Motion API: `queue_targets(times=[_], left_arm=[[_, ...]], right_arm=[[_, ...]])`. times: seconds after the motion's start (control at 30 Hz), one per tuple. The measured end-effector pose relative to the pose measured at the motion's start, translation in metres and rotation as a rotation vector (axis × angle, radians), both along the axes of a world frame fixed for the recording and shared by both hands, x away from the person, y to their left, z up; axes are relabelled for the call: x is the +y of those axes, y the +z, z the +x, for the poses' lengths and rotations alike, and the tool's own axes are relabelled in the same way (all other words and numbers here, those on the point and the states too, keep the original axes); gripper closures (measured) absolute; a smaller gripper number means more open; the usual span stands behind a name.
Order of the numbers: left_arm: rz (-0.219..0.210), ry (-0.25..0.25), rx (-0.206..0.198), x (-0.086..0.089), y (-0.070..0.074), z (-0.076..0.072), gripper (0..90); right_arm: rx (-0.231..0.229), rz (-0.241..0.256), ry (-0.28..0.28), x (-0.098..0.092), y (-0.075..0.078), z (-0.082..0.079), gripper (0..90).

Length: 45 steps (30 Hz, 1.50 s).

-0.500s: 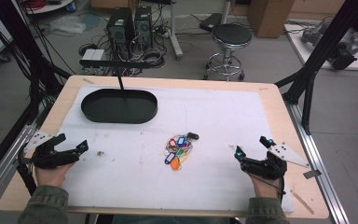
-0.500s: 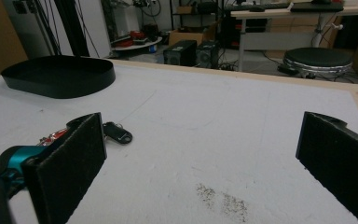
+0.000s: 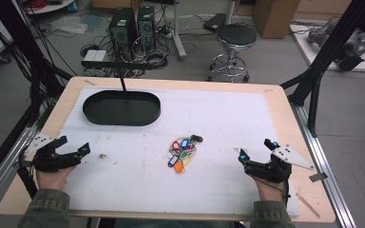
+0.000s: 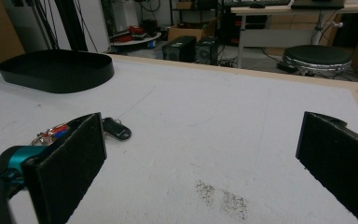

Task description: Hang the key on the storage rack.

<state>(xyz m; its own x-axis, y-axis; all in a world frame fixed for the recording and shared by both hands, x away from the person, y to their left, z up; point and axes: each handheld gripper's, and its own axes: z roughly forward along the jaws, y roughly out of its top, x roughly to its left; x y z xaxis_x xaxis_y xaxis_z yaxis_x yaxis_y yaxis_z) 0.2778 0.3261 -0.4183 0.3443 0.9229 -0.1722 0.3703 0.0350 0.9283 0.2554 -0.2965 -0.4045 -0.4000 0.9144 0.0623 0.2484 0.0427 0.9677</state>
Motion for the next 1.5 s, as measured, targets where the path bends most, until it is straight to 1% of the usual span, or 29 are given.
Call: queue_targets(times=[0.13, 0.2, 0.43, 0.57, 0.73, 0.77, 0.9, 0.93, 0.97, 1.0, 1.03, 1.07, 1.13, 1.2, 1.37, 1.5], left_arm=[[0.004, -0.003, 0.002, 0.000, 0.000, 0.000, 1.7], [0.007, -0.004, 0.003, -0.001, 0.000, 0.000, 1.7], [0.009, -0.011, 0.005, -0.002, -0.001, 0.000, 1.7], [0.007, -0.011, 0.003, -0.002, 0.000, 0.000, 1.7], [0.005, -0.008, 0.000, -0.002, 0.000, -0.001, 1.7], [0.005, -0.009, 0.000, -0.002, 0.000, -0.001, 1.7], [0.009, -0.011, 0.001, -0.003, 0.000, -0.001, 1.7], [0.009, -0.012, 0.000, -0.003, 0.000, -0.001, 1.6], [0.010, -0.012, 0.000, -0.003, 0.000, -0.001, 1.7], [0.010, -0.012, 0.000, -0.003, 0.000, -0.001, 1.7], [0.010, -0.010, -0.001, -0.003, 0.000, -0.001, 1.7], [0.010, -0.010, -0.001, -0.003, 0.000, -0.001, 1.7], [0.008, -0.011, -0.001, -0.003, 0.000, -0.001, 1.7], [0.008, -0.011, -0.001, -0.003, 0.000, -0.001, 1.7], [0.006, -0.011, -0.002, -0.003, 0.000, -0.001, 1.7], [0.004, -0.008, -0.002, -0.003, 0.000, -0.001, 1.7]], right_arm=[[-0.001, -0.006, -0.004, 0.001, 0.000, 0.001, 0.5], [0.010, -0.003, -0.007, 0.001, -0.001, 0.002, 0.5], [0.024, -0.015, -0.010, 0.003, -0.002, 0.004, 0.5], [0.024, -0.015, -0.018, 0.005, -0.001, 0.005, 0.5], [0.014, -0.027, -0.012, 0.009, 0.003, 0.007, 0.5], [0.008, -0.038, -0.011, 0.011, 0.005, 0.008, 0.5], [0.010, -0.047, -0.005, 0.015, 0.007, 0.010, 0.5], [0.013, -0.048, 0.000, 0.016, 0.007, 0.011, 0.5], [0.016, -0.066, 0.008, 0.020, 0.008, 0.013, 0.5], [0.016, -0.066, 0.008, 0.020, 0.008, 0.013, 0.5], [0.027, -0.075, 0.019, 0.024, 0.009, 0.015, 0.5], [0.027, -0.081, 0.025, 0.025, 0.009, 0.017, 0.5], [0.036, -0.079, 0.030, 0.028, 0.009, 0.018, 0.5], [0.046, -0.080, 0.045, 0.033, 0.010, 0.023, 0.5], [0.071, -0.106, 0.077, 0.046, 0.014, 0.032, 0.5], [0.078, -0.109, 0.095, 0.054, 0.016, 0.038, 0.5]])
